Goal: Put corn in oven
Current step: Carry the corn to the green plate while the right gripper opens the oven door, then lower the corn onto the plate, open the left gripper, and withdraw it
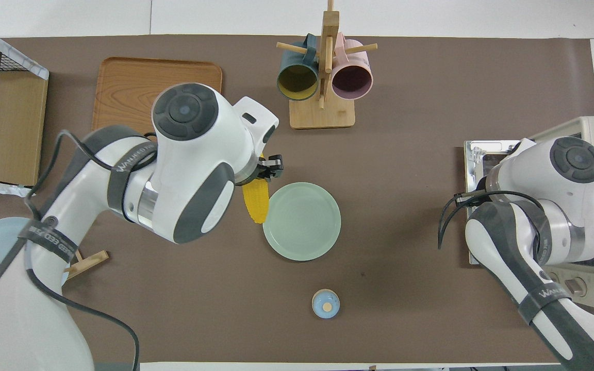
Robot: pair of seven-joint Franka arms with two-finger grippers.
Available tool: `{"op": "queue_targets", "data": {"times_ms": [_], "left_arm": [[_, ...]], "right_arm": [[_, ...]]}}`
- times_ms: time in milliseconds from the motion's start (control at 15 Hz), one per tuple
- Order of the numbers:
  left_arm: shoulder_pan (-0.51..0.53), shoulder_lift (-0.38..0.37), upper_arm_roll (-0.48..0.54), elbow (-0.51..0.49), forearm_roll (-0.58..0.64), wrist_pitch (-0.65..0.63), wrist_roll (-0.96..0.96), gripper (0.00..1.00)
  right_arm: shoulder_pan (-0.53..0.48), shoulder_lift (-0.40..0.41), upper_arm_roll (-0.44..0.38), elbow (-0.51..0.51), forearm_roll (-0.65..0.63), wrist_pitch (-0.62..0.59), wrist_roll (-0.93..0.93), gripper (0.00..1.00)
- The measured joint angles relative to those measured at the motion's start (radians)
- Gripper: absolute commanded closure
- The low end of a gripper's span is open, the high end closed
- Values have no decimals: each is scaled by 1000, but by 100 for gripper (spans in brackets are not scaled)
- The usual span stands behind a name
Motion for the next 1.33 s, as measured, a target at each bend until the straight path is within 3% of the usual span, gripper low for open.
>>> {"op": "queue_targets", "data": {"times_ms": [200, 333, 400, 467, 600, 667, 800, 1067, 1133, 1200, 1267, 1333], "left_arm": [[-78, -24, 1, -128, 0, 157, -60, 100], [-110, -21, 1, -170, 0, 211, -71, 100], [-122, -15, 2, -181, 0, 233, -73, 100], [-132, -7, 2, -188, 0, 250, -75, 100], [-143, 15, 2, -195, 0, 276, -75, 100], [-148, 29, 2, -196, 0, 288, -75, 100], [-157, 54, 2, -200, 0, 317, -75, 100], [-162, 70, 4, -219, 0, 339, -75, 100], [-162, 69, 4, -228, 0, 346, -75, 88], [-162, 67, 4, -233, 0, 353, -74, 66], [-162, 65, 4, -237, 0, 355, -74, 25], [-164, 64, 4, -238, 0, 355, -74, 0]], "right_arm": [[5, -7, 1, 48, 50, -93, 1, 99], [16, -11, 1, 73, 79, -127, 3, 67], [19, -13, 1, 77, 98, -133, 4, 60], [20, -13, 1, 77, 117, -134, 6, 45], [28, -13, 1, 77, 156, -137, 14, 32], [40, -13, 1, 77, 172, -138, 28, 7], [73, -13, 2, 77, 199, -138, 55, 5], [122, -13, 2, 79, 222, -137, 75, 14], [123, -13, 2, 81, 223, -137, 75, 16], [123, -14, 2, 85, 223, -137, 75, 17], [123, -16, 2, 91, 223, -137, 75, 16], [123, -20, 2, 96, 223, -137, 77, 13]]}}
